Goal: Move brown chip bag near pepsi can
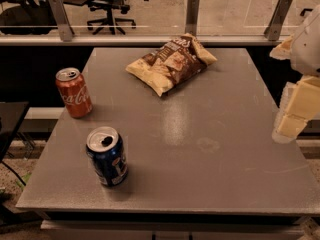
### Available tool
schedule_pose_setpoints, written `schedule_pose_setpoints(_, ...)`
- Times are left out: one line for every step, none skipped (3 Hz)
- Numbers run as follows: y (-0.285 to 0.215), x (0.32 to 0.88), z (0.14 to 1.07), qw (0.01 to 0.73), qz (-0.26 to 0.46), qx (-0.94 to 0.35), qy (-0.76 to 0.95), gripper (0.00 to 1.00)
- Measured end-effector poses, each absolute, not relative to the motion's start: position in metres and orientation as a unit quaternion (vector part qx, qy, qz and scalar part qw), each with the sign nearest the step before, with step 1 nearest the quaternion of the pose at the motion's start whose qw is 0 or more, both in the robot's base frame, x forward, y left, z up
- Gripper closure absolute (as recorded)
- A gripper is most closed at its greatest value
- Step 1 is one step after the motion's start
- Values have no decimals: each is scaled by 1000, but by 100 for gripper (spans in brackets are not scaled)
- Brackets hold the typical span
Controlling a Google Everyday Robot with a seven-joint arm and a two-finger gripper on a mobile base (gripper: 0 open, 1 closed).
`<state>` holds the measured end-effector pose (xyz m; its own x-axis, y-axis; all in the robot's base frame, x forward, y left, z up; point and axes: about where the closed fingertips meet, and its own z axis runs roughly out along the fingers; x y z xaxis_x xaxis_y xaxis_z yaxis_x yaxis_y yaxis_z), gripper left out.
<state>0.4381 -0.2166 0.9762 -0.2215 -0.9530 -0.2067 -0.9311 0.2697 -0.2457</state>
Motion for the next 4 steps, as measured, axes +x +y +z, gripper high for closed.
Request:
schedule_pose_setpoints(-217,438,976,159,-34,-603,781,0)
schedule_pose_setpoints(-209,459,972,165,-33,-616,770,0)
schedule_pose_setpoints(-197,493,966,175,-26,-630,756,0)
schedule_pose_setpoints(-175,547,958,189,-17,-653,733,0)
